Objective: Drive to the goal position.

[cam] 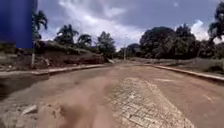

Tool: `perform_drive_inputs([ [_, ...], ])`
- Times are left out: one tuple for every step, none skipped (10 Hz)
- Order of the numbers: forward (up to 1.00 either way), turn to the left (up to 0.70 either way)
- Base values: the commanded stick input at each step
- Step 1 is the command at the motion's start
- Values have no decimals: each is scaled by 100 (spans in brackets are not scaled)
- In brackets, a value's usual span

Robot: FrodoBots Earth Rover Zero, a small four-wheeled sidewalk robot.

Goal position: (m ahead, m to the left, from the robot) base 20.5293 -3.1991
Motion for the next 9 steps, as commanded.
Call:
perform_drive_inputs([
  [0,0],
  [0,0],
  [70,0],
  [70,0],
  [70,0],
  [70,0],
  [70,0],
  [70,0],
  [70,-12],
])
